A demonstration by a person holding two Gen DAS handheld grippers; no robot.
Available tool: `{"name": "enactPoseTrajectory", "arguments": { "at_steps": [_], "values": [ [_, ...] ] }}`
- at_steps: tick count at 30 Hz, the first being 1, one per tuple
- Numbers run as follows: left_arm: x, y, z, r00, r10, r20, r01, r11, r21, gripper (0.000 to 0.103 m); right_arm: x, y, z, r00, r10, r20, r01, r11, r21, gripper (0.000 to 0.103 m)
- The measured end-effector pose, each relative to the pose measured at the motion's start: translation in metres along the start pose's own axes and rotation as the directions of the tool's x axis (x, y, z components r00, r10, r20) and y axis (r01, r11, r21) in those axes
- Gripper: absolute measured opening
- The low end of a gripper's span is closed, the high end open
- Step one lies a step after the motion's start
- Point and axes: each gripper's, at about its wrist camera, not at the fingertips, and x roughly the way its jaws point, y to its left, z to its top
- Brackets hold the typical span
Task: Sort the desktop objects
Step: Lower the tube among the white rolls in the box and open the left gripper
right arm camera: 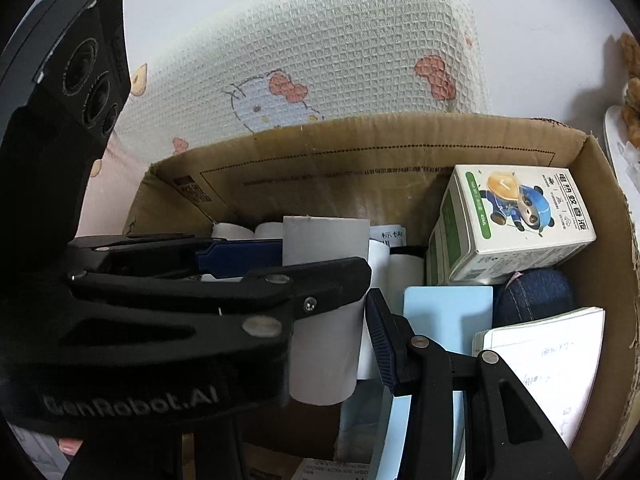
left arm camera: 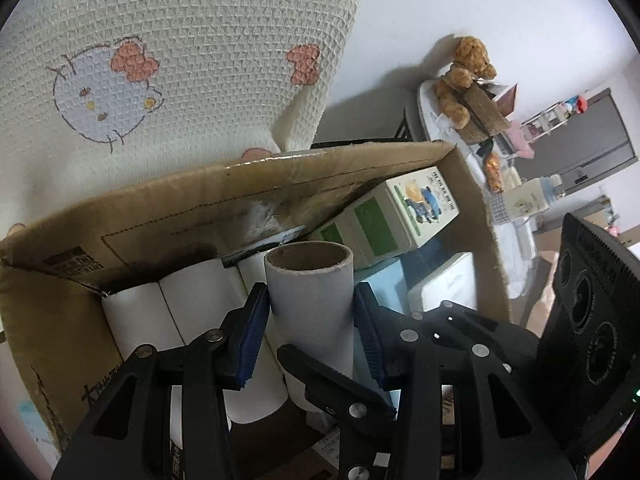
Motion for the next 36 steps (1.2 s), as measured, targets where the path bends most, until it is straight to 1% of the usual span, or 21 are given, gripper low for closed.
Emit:
{"name": "enactPoseTrajectory", "arguments": {
  "at_steps": [1,2,3,4,7,10,13,14,15,16,17,20,21,25,26,29,33,36],
  "values": [
    [0.001,-0.002,0.000,1.000,0.030,0.002,-0.030,0.999,0.010,0.049,0.001,0.000,0.001,1.000,0.001,-0.006,-0.001,1.000,-0.001,0.040],
    [0.004,-0.004,0.000,0.996,0.091,0.003,-0.091,0.996,0.018,0.050,0.003,0.001,0.001,1.000,0.002,-0.013,-0.002,1.000,-0.003,0.040],
    [0.006,-0.005,0.000,0.993,0.119,0.002,-0.119,0.993,0.016,0.051,0.005,0.001,0.001,1.000,0.002,-0.026,-0.002,1.000,-0.007,0.040],
    [0.008,-0.004,0.000,0.991,0.133,-0.001,-0.133,0.991,0.011,0.051,0.007,0.002,0.002,0.999,0.003,-0.037,-0.003,1.000,-0.010,0.040],
    [0.006,-0.001,0.000,0.991,0.133,-0.001,-0.133,0.991,0.007,0.051,0.011,-0.001,0.002,0.998,0.014,-0.058,-0.014,1.000,0.002,0.040],
    [0.003,0.001,0.001,0.990,0.141,0.015,-0.141,0.990,-0.009,0.051,0.009,-0.006,0.002,0.999,0.017,-0.046,-0.016,1.000,0.025,0.040],
    [-0.003,0.004,0.000,0.992,0.127,0.025,-0.127,0.992,-0.013,0.051,0.001,-0.007,0.000,1.000,-0.016,-0.027,0.017,1.000,0.024,0.041],
    [-0.006,0.005,-0.001,0.993,0.117,0.030,-0.117,0.993,-0.008,0.049,-0.003,-0.007,-0.001,1.000,-0.017,-0.023,0.017,1.000,0.015,0.041],
    [-0.008,0.004,-0.002,0.993,0.112,0.035,-0.112,0.994,0.000,0.046,-0.007,-0.006,-0.003,1.000,-0.017,-0.016,0.017,1.000,0.009,0.041],
    [-0.011,0.002,-0.003,0.993,0.113,0.040,-0.113,0.994,0.006,0.036,-0.012,-0.005,-0.005,1.000,-0.023,-0.009,0.023,1.000,0.001,0.041],
    [-0.014,0.000,-0.004,0.991,0.124,0.048,-0.125,0.992,0.022,0.029,-0.015,-0.003,-0.007,0.999,-0.034,-0.006,0.034,0.999,-0.008,0.041],
    [-0.019,-0.005,-0.010,0.986,0.147,0.072,-0.152,0.986,0.062,0.021,-0.024,0.003,-0.017,0.998,-0.064,-0.017,0.063,0.997,-0.055,0.041],
    [-0.019,-0.008,-0.011,0.985,0.156,0.073,-0.161,0.984,0.072,0.020,-0.025,0.005,-0.020,0.997,-0.069,-0.030,0.067,0.995,-0.072,0.041],
    [-0.018,-0.011,-0.017,0.989,0.142,0.045,-0.146,0.984,0.102,0.020,-0.022,0.010,-0.033,0.992,-0.092,-0.084,0.080,0.987,-0.137,0.041],
    [-0.014,-0.013,-0.018,0.989,0.146,0.022,-0.147,0.982,0.116,0.020,-0.020,0.011,-0.034,0.991,-0.095,-0.095,0.081,0.986,-0.146,0.041],
    [-0.009,-0.017,-0.022,0.990,0.139,-0.015,-0.136,0.981,0.137,0.020,-0.014,0.009,-0.036,0.991,-0.070,-0.114,0.052,0.987,-0.152,0.041],
    [-0.009,-0.016,-0.021,0.988,0.155,-0.008,-0.153,0.980,0.128,0.020,-0.006,0.003,-0.031,0.992,-0.061,-0.108,0.046,0.991,-0.129,0.040],
    [-0.009,-0.013,-0.019,0.988,0.153,-0.006,-0.151,0.982,0.116,0.020,-0.002,0.001,-0.026,0.994,-0.054,-0.099,0.042,0.992,-0.118,0.040]
  ]
}}
